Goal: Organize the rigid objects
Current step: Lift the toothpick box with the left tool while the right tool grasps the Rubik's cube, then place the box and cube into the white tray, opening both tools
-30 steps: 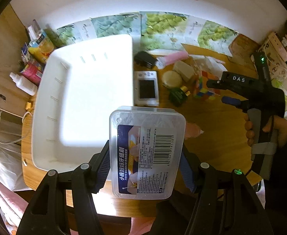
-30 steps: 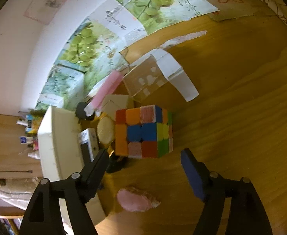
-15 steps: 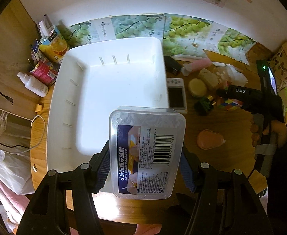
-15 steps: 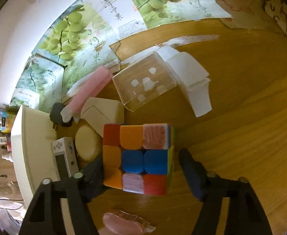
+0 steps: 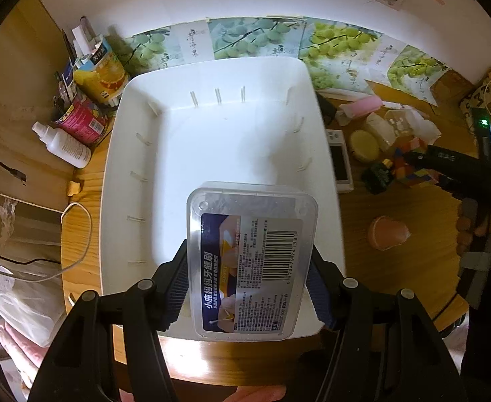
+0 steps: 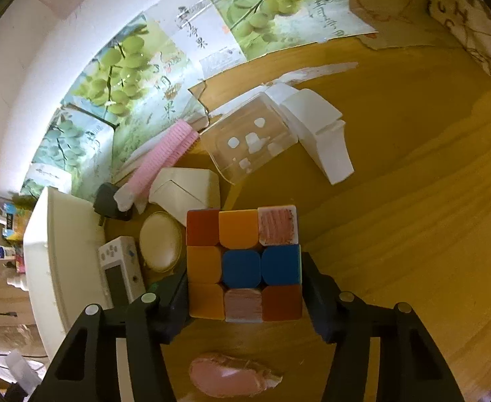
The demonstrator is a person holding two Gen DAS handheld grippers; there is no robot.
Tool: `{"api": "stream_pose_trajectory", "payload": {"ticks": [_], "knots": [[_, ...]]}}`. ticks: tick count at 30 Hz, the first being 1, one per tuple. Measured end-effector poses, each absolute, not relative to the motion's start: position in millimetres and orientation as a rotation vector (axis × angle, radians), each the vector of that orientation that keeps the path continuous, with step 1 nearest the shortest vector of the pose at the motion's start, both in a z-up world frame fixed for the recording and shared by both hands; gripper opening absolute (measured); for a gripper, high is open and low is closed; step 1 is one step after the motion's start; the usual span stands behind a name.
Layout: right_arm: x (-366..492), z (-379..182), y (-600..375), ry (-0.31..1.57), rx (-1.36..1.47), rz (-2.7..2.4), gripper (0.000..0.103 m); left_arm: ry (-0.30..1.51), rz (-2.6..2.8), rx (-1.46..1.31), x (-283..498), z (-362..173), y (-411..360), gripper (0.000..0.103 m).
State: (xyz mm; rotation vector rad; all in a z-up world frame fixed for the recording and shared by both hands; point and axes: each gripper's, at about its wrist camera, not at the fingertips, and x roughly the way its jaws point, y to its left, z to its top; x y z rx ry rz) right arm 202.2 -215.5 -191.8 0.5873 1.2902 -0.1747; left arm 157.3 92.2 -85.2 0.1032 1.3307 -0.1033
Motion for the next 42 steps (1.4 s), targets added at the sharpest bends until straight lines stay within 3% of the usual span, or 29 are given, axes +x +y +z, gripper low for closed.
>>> {"api": "stream_pose_trajectory", "payload": {"ticks": [22,39,42], "knots": [[156,-96,-142,0.994,0.558,0.053,0.059,1.355,-0.045,0.022,169,-116,159,0.066],[139,-75,-46,0.867,0.339,0.438,0.059,1.344,0.011,-0.066,169,-124,186,0.066],[135,-76,-31,0.87,0.301,0.479,0.056,1.329,0.018,-0.069,167,-122,189,0.071]]}}
